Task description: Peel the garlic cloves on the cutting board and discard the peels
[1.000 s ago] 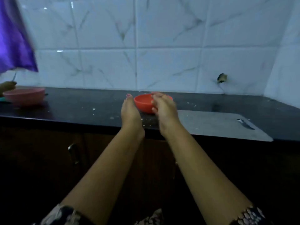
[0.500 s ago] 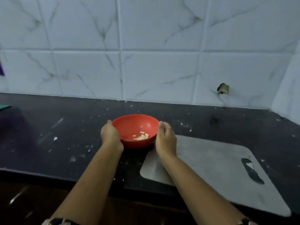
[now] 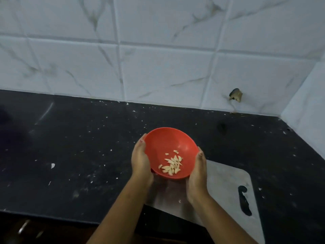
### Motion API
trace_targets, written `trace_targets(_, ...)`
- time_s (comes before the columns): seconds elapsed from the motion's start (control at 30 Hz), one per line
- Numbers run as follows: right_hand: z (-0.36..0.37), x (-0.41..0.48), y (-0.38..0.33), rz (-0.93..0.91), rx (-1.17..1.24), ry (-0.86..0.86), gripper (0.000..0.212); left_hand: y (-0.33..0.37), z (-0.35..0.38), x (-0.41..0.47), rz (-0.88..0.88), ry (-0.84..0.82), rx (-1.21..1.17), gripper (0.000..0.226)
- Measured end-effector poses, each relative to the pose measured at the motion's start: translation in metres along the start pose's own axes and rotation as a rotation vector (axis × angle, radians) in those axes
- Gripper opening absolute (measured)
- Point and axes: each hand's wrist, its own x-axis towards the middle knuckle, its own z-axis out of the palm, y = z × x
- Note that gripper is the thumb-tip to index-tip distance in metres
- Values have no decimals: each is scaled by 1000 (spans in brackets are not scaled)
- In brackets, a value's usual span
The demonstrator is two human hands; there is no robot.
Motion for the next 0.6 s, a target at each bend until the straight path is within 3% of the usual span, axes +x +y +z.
trace_targets(0.23, -49, -10, -23, 27, -27, 288, 51, -36, 28, -27, -200, -161, 131, 31)
trace_targets(0.4, -66, -18, -15, 69, -12, 395, 46, -63, 29, -24, -239, -230, 265, 32)
trace_targets(0.5, -71, -20, -16, 92, 0, 424, 42, -60, 32, -22, -163, -305, 384, 28)
trace_targets(0.6, -75, -16, -22, 165, 2, 431, 47, -60, 35, -15, -146, -323, 347, 26)
